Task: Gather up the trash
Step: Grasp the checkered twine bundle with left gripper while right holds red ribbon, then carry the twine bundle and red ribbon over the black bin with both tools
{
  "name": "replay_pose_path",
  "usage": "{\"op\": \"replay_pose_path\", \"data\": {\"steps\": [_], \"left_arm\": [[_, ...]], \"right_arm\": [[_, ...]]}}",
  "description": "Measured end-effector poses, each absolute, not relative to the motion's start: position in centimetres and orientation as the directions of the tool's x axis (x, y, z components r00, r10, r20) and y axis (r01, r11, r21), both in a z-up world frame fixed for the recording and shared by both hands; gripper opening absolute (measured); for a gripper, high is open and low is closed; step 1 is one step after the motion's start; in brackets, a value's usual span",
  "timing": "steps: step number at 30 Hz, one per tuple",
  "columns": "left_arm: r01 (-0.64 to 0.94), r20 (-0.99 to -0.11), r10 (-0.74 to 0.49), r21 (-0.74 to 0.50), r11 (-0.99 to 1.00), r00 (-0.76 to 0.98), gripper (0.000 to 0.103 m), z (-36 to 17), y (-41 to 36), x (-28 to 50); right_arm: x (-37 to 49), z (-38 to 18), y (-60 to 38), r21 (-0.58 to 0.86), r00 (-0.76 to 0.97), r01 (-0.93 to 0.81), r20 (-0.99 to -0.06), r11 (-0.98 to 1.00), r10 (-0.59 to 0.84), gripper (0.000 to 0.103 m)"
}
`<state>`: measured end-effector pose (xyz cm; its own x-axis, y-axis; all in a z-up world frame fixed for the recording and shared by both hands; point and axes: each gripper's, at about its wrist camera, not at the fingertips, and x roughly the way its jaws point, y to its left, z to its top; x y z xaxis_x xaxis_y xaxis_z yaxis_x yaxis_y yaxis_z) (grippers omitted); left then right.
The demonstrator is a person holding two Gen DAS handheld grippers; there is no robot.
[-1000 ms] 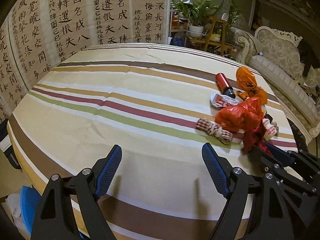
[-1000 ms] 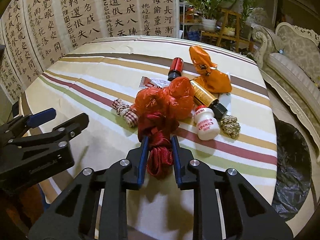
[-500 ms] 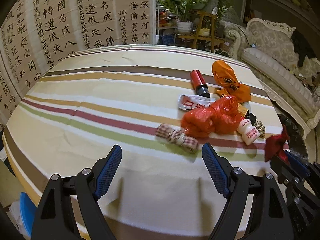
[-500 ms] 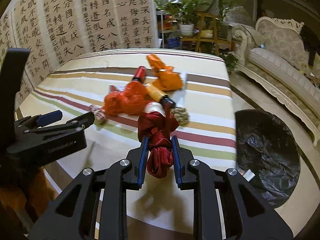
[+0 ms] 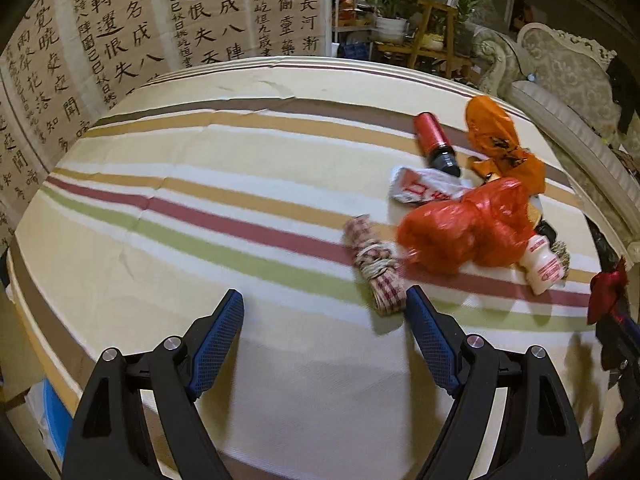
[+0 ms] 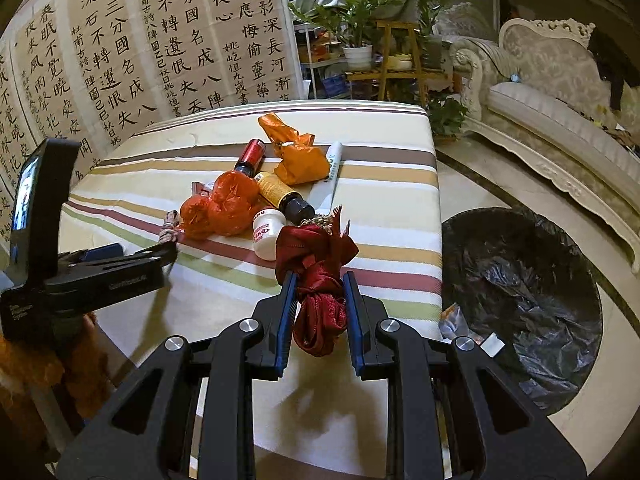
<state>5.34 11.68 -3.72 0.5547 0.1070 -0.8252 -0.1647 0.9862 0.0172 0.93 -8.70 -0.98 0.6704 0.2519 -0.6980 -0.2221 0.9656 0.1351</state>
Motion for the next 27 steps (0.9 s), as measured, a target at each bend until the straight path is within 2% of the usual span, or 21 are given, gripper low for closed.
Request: {"op": "replay_pose_path", "data": {"steps": [12,15,18,21,23,27], "left_arm": [[-0.14,-0.808,0.073,-0.013,0.99,0.585,0.08,-3.3,11.9,5.4],[-0.134,-0.809,0.06,-0.023,0.991,0.584,0.071,-3.3,12.1,6.0],[-0.103,-0.806,0.052,-0.01,0.995,0.59,0.056,-3.2,11.8,6.1],[-0.081,-0.799,0.052,0.004,0.997,0.599,0.038,-3.1,11.6,6.0],[-0.061,-0.793,0.044,0.008,0.998,0.607,0.021,-3.1,11.4,5.8],[-0.053,-0.787,0.047,0.018,0.998,0.615,0.016,-3.2,11.6,5.6]], "right_arm": [[0.7,-1.3,-8.4,0.132,0.666,-0.22,-0.704,0.967,0.248,0.023],[0.8,-1.2,-8.5,0.131,0.667,-0.213,-0.705,0.968,0.242,0.023],[0.9,-1.3,-8.5,0.129,0.666,-0.211,-0.706,0.969,0.239,0.023],[1.0,-1.4,-8.4,0.13,0.663,-0.211,-0.709,0.969,0.239,0.023],[1.0,-1.5,-8.4,0.13,0.661,-0.211,-0.712,0.969,0.239,0.023],[1.1,-1.6,-8.3,0.128,0.659,-0.211,-0.714,0.969,0.238,0.023]]}}
